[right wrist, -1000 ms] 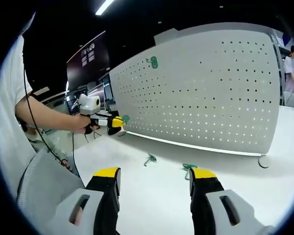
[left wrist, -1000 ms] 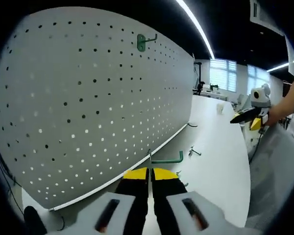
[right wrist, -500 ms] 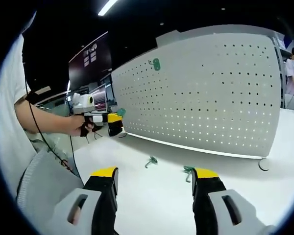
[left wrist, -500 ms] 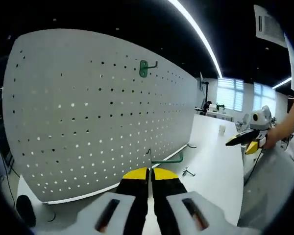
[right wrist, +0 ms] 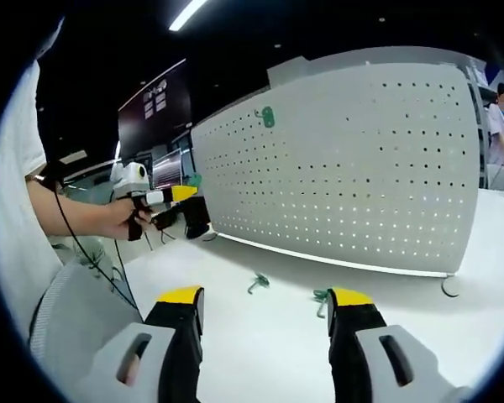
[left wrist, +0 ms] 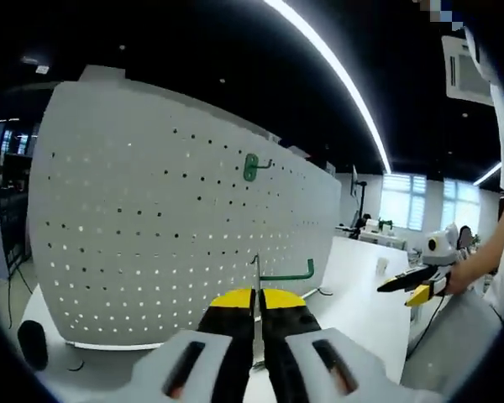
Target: Insert the hook assembly into the mounting plate slot until the hook locks in place.
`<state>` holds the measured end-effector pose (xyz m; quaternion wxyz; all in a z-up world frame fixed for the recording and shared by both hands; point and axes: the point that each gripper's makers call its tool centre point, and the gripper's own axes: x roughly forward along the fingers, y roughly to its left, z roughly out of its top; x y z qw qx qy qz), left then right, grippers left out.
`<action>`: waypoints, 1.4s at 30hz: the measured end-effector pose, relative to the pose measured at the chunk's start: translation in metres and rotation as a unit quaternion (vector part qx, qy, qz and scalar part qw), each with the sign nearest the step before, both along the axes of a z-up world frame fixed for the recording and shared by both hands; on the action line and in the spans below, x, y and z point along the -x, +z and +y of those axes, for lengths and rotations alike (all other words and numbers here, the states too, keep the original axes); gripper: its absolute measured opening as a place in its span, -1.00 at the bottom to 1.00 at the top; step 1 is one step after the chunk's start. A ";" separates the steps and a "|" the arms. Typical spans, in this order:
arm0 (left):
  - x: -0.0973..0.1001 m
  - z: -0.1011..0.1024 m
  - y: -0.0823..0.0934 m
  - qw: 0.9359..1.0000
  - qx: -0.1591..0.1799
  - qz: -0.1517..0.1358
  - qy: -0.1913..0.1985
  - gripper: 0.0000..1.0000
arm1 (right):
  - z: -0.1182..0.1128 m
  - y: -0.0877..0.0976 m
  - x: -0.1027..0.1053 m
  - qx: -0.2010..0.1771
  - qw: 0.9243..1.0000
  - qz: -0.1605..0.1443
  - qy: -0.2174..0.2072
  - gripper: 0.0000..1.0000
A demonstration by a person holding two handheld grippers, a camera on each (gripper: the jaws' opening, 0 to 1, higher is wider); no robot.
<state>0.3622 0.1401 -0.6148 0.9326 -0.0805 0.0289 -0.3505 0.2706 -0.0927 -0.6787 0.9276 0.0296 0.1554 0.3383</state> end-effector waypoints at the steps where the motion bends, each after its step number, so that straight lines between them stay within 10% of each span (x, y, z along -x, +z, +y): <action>1: 0.002 -0.001 0.003 1.000 0.002 -0.005 0.000 -0.98 | 0.000 0.001 0.000 -0.002 1.000 0.000 -0.001 0.15; 13: 0.033 -0.001 0.048 0.997 0.017 -0.061 0.035 -0.98 | -0.004 0.003 -0.002 -0.005 1.000 -0.008 -0.007 0.14; 29: 0.032 -0.010 0.047 0.998 0.001 -0.062 0.030 -0.97 | -0.004 0.004 -0.002 -0.001 1.000 -0.010 -0.007 0.13; 42: 0.033 -0.012 0.041 0.998 0.001 -0.051 0.035 -0.97 | 0.014 0.062 0.010 -0.076 0.988 -0.125 0.039 0.17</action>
